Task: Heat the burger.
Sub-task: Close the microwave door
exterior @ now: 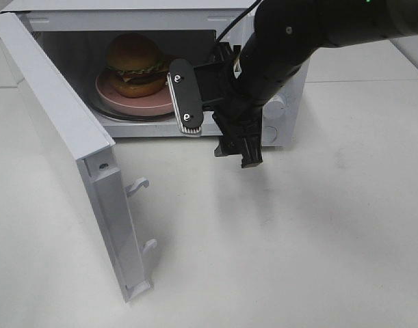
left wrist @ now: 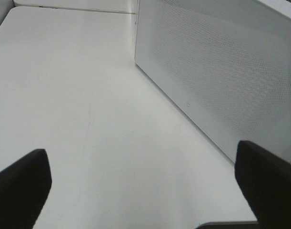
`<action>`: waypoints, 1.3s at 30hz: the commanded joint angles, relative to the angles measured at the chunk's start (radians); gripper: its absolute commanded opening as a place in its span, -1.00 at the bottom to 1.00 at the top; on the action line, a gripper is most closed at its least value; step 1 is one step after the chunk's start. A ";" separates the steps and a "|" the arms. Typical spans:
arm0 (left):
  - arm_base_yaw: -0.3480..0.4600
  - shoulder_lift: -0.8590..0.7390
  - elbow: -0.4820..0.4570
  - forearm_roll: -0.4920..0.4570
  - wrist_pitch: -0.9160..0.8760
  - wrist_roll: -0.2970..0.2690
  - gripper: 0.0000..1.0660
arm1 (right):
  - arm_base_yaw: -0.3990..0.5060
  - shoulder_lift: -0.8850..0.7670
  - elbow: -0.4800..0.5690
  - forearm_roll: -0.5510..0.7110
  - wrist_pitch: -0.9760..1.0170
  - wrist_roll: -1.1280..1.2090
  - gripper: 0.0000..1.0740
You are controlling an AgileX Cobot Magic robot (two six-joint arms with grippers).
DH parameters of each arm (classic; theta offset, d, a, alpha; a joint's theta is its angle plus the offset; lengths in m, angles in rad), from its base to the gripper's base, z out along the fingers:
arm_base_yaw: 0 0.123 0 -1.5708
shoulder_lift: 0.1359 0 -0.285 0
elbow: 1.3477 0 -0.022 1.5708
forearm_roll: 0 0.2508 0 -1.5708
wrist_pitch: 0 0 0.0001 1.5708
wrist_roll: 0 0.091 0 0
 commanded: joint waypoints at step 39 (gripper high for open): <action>-0.001 -0.006 0.002 -0.002 -0.015 -0.001 0.88 | 0.000 -0.720 0.387 -0.006 0.590 1.008 0.42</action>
